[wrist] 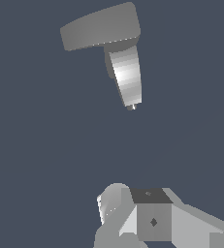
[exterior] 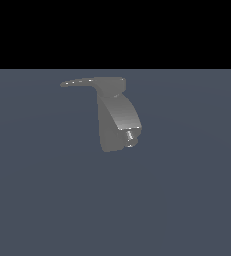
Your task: Turn on the faucet by rotating a designated handle.
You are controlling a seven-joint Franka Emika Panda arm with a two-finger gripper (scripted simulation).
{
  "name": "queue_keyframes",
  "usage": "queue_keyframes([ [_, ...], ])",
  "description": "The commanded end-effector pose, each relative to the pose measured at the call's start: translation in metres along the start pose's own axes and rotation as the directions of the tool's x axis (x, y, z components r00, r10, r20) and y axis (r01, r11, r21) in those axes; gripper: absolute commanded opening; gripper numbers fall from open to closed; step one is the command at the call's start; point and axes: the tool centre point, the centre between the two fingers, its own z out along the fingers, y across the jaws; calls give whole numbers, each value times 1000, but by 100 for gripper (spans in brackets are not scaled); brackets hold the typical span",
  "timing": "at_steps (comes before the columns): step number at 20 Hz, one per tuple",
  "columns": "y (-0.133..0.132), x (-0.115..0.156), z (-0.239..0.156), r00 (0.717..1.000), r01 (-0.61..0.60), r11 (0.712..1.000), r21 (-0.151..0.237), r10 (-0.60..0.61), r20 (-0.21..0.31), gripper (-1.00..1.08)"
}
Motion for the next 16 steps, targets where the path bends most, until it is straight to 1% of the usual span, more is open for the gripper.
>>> queue_keyframes([
  [1, 0, 0, 0, 1000, 0, 1000, 0, 0, 0, -100],
  [8, -6, 3, 4, 1000, -25, 1000, 1, 25, 0, -100],
  [16, -27, 15, 20, 993, -115, 993, 3, 115, 0, -100],
])
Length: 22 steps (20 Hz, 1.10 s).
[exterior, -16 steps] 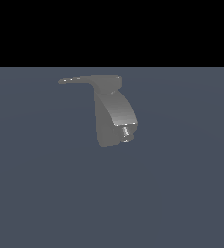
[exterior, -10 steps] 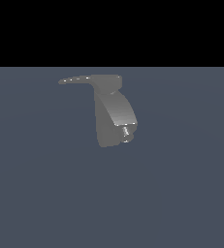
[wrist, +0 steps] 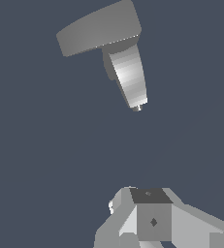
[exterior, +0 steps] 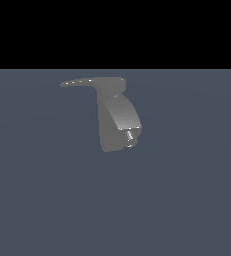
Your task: Turn on the faucet by rotating a designated handle.
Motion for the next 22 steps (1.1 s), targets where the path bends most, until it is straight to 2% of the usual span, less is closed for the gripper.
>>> queue_keyframes([
  [1, -9, 4, 6, 999, -37, 999, 1, 37, 0, -100],
  [11, -54, 33, 41, 972, -233, 972, 6, 233, 1, -100],
  [16, -75, 52, 58, 943, -333, 943, 9, 333, 2, -100],
  [22, -97, 78, 80, 895, -447, 894, 13, 447, 3, -100],
])
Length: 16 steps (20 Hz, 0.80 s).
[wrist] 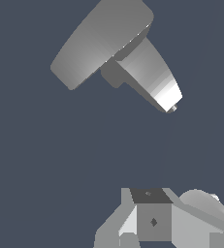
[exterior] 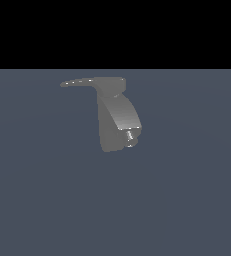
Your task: Turn on the faucet by rotating a designated handle.
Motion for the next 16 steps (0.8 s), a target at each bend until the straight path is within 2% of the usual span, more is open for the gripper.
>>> queue_keyframes([
  [1, -13, 6, 9, 999, -53, 999, 2, 53, 0, -100],
  [8, -46, 28, 33, 981, -193, 981, 7, 193, 1, -100],
  [16, -77, 58, 60, 939, -344, 939, 11, 344, 1, -100],
])
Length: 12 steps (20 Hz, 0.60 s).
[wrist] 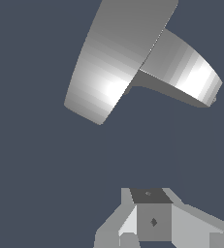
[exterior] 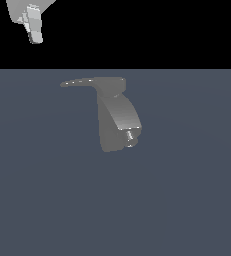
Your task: Turn on the faucet by rotating a designated handle.
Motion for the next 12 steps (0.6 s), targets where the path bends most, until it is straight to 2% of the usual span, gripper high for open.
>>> queue_keyframes([
  [1, -12, 6, 8, 999, -50, 999, 2, 50, 0, -100],
  [7, -38, 25, 28, 986, -165, 986, 4, 165, -2, -100],
  [12, -59, 43, 45, 965, -263, 965, 5, 263, -4, -100],
])
